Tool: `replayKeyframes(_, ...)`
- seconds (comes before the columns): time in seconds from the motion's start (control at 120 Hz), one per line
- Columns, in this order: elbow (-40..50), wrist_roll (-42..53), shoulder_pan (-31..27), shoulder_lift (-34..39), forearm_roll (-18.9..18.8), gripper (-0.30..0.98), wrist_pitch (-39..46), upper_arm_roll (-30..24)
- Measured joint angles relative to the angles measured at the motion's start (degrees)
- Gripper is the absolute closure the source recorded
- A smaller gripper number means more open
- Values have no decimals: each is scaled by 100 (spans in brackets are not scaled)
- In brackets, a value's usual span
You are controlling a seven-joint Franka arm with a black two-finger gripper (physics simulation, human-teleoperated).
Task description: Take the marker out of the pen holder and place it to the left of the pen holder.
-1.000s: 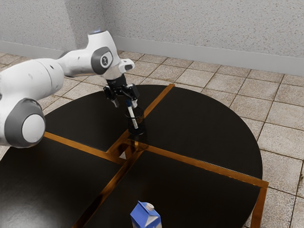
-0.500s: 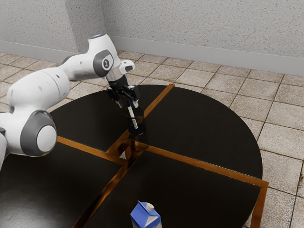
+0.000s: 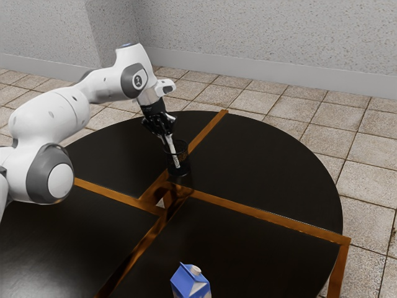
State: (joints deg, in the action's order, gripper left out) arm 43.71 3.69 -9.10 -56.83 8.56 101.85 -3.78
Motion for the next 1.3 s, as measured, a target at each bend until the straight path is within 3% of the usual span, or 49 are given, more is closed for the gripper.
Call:
replayKeyframes(0.167, -9, -4, 15, 19, -12, 75, -14, 0)
replayKeyframes(0.358, -125, 9, 72, 1, 1, 39, -8, 99)
replayKeyframes(0.55, -360, 12, 135, -176, 11, 24, 108, 157)
replayKeyframes(0.808, -368, -38, 137, -220, 15, 61, 294, 160)
replayKeyframes(1.033, -330, -89, 167, -97, -22, 72, 344, 165)
replayKeyframes(1.133, 166, -114, 267, 441, -48, 75, 360, 174)
replayKeyframes(1.3, 1999, -147, 257, 2293, -145, 77, 530, 319)
